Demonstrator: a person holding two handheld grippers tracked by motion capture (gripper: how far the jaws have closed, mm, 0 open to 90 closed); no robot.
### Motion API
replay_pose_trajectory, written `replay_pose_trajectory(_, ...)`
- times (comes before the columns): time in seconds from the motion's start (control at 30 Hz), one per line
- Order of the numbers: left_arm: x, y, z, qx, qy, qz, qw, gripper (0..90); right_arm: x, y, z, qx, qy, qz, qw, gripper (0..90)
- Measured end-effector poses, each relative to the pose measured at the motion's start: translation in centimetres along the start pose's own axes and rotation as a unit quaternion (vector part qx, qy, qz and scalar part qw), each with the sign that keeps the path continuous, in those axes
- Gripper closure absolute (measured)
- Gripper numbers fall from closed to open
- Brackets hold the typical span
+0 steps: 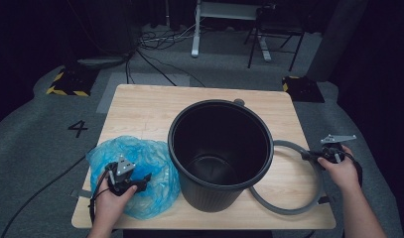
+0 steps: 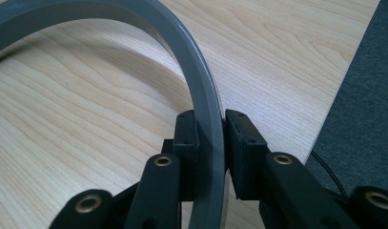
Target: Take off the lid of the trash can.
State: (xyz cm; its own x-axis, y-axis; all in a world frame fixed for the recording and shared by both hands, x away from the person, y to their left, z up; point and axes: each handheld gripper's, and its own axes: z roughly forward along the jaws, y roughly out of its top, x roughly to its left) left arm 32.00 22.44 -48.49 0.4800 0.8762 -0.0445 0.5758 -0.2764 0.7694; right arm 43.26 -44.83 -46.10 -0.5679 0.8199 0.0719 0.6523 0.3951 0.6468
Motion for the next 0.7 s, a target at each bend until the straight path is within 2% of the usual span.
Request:
replay_pose_trajectory(0.07,0.0,0.3,-0.6,-0.011,-0.001,-0.001,0.9999,25.9,0.0,0.0,-0.1,-0.003,0.003,-0.001,1.0000,71.6)
replay_pose_trajectory(0.17,-0.1,0.7,-1.2,-0.022,0.000,0.004,0.9997,25.5,0.0,0.0,-0.3,-0.016,0.006,0.000,0.9999,56.9)
replay_pose_trajectory(0.27,-0.2,1.0,-1.5,-0.025,0.002,0.009,0.9996,24.5,0.3,0.3,-0.9,-0.032,0.001,0.001,0.9995,46.9)
replay_pose_trajectory(0.33,-0.2,1.2,-1.7,-0.028,0.006,0.016,0.9995,24.6,0.6,0.5,-1.5,-0.045,-0.001,0.001,0.9990,44.7)
replay_pose_trajectory(0.4,-0.2,1.5,-2.0,-0.033,0.008,0.015,0.9993,25.0,0.8,0.6,-2.1,-0.052,-0.003,0.004,0.9986,42.3)
replay_pose_trajectory(0.5,-0.2,1.8,-2.5,-0.063,0.011,0.017,0.9978,25.1,1.2,0.7,-2.9,-0.062,0.000,-0.003,0.9980,42.1)
replay_pose_trajectory(0.6,-0.2,1.5,-2.1,-0.082,0.013,0.017,0.9964,33.6,1.8,1.0,-3.9,-0.070,-0.001,-0.012,0.9974,42.2)
replay_pose_trajectory(0.63,-0.1,1.4,-1.7,-0.084,0.016,0.013,0.9963,32.3,1.9,1.1,-4.2,-0.073,-0.003,-0.016,0.9972,42.3)
replay_pose_trajectory(0.7,0.2,1.1,-1.0,-0.066,0.016,0.008,0.9977,33.3,2.2,1.5,-4.9,-0.078,-0.003,-0.017,0.9968,42.2)
